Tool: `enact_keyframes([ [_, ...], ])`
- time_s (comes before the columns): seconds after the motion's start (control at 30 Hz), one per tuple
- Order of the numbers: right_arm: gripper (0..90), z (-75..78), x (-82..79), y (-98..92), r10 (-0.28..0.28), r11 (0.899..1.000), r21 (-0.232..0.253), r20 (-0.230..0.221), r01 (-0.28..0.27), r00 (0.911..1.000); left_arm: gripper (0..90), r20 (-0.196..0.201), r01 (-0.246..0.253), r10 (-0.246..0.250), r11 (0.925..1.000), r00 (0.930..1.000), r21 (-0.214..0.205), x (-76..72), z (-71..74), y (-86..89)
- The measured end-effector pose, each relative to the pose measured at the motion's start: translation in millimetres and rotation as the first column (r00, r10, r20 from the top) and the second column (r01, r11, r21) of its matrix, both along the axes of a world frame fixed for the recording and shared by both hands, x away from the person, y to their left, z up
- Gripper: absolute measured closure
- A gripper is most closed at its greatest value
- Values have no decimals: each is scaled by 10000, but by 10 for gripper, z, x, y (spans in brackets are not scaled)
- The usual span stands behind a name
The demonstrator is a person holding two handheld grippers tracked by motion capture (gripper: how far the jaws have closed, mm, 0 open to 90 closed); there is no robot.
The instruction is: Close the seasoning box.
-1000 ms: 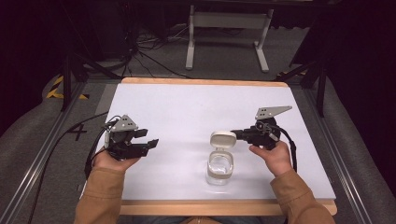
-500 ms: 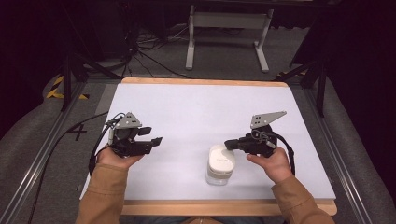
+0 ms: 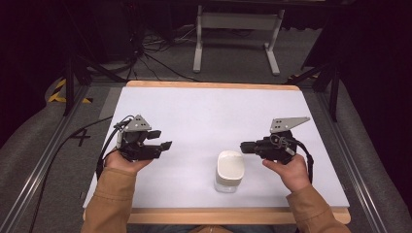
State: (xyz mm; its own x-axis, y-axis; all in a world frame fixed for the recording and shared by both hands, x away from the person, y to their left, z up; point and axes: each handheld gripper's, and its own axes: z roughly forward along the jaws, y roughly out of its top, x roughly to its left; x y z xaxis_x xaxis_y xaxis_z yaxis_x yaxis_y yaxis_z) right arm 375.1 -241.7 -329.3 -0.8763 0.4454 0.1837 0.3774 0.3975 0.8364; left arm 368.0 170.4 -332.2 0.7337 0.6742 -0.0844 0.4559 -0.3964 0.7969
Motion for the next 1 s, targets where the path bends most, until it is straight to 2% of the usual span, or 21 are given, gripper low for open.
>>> enact_keyframes([
  [0.13,739,28,26,-131,-675,9977,115,29,674,9977,446,59,34,-35,10000,10000,82,6,-8,2],
  [0.2,702,39,51,-215,-1186,9928,146,-37,1187,9929,446,-19,-30,30,10000,10000,-74,1,-17,0],
  [0.37,619,45,111,-415,-2301,9731,-143,-29,2300,9732,445,-61,-129,129,9999,9999,-105,11,-32,31],
  [0.5,600,37,146,-564,-2991,9528,-513,129,2993,9541,445,-55,-143,143,9999,9999,-42,24,-40,45],
  [0.53,600,37,146,-564,-2991,9528,-513,129,2993,9541,445,-102,-169,169,9999,9998,-37,26,-43,47],
  [0.57,591,36,157,-665,-3340,9408,-564,130,3342,9425,445,-123,-233,233,9997,9997,4,31,-53,46],
  [0.6,591,36,157,-665,-3340,9408,-564,130,3342,9425,445,-123,-233,233,9997,9997,4,31,-53,46],
  [0.73,567,25,183,-865,-3957,9174,-425,102,3958,9183,444,-204,-299,300,9995,9993,43,57,-84,56],
  [0.77,550,-2,198,-955,-4200,9065,-440,71,4199,9075,444,-247,-357,359,9993,9990,101,69,-100,69],
  [0.83,543,-17,206,-989,-4267,9032,-465,84,4266,9043,444,-187,-351,355,9991,9992,218,84,-107,82],
  [0.93,526,-116,242,-1164,-4767,8776,-553,44,4762,8790,444,-418,-494,499,9987,9979,131,109,-145,104],
  [0.97,526,-116,242,-1164,-4767,8776,-553,44,4762,8790,444,-445,-545,549,9985,9975,105,120,-158,112],
  [1.0,524,-145,249,-1203,-4890,8713,-500,-33,4883,8723,444,-452,-547,551,9984,9975,105,132,-169,122],
])
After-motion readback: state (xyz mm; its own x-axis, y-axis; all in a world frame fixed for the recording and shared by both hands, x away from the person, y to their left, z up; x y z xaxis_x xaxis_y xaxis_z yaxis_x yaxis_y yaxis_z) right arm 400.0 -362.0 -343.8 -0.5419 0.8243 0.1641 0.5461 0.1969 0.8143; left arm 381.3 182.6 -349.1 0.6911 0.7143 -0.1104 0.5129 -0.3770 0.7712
